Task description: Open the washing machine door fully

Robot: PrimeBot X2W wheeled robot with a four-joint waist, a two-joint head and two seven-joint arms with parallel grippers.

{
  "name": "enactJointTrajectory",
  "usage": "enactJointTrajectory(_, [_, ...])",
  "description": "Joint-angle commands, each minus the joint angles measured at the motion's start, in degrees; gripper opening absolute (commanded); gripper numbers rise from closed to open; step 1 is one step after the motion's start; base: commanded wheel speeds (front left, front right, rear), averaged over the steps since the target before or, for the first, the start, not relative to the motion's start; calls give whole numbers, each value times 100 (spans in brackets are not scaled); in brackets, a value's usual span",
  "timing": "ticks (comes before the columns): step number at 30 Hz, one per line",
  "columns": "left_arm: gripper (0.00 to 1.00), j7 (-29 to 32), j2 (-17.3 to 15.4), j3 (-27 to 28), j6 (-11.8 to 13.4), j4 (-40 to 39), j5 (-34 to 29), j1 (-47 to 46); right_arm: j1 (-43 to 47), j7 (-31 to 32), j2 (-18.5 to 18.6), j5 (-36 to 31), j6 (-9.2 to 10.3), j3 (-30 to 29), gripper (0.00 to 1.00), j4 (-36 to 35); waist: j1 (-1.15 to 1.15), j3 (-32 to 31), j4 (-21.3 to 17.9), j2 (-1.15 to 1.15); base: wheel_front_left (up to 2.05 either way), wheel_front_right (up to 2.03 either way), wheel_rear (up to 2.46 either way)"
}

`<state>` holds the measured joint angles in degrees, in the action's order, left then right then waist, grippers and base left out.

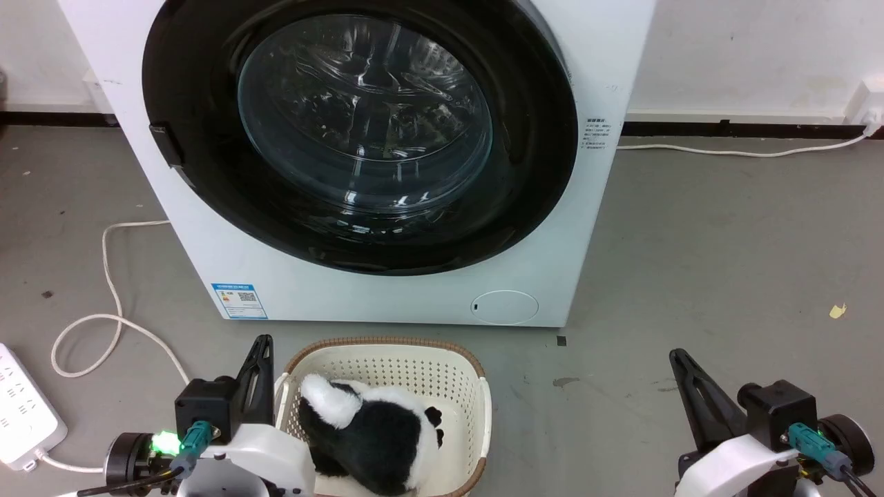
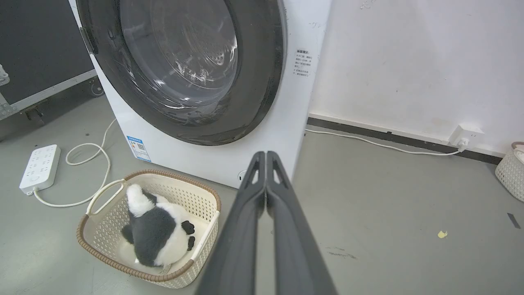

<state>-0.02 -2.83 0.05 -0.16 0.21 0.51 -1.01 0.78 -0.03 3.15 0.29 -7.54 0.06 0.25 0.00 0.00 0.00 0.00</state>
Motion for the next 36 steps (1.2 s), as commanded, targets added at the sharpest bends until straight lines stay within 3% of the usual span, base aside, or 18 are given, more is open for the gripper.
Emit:
enactJointTrajectory(1, [0, 2, -5, -5, 16, -21, -51, 101, -78, 3, -27, -29, 5, -6, 0, -25, 0, 0, 0, 0, 0, 0, 0])
enactJointTrajectory(11, [0, 2, -5, -5, 16, -21, -51, 101, -78, 3, -27, -29, 5, -6, 0, -25, 0, 0, 0, 0, 0, 0, 0])
enactJointTrajectory(12, [100, 0, 0, -3, 0, 0, 0, 0, 0, 0, 0, 0, 0, -1, 100, 0, 0, 0, 0, 0, 0, 0, 0])
enactJointTrajectory(36, [100, -241, 0, -77, 37, 83, 275, -54, -24, -241, -3, 10, 1, -28, 100, -58, 0, 80, 25, 0, 0, 0, 0])
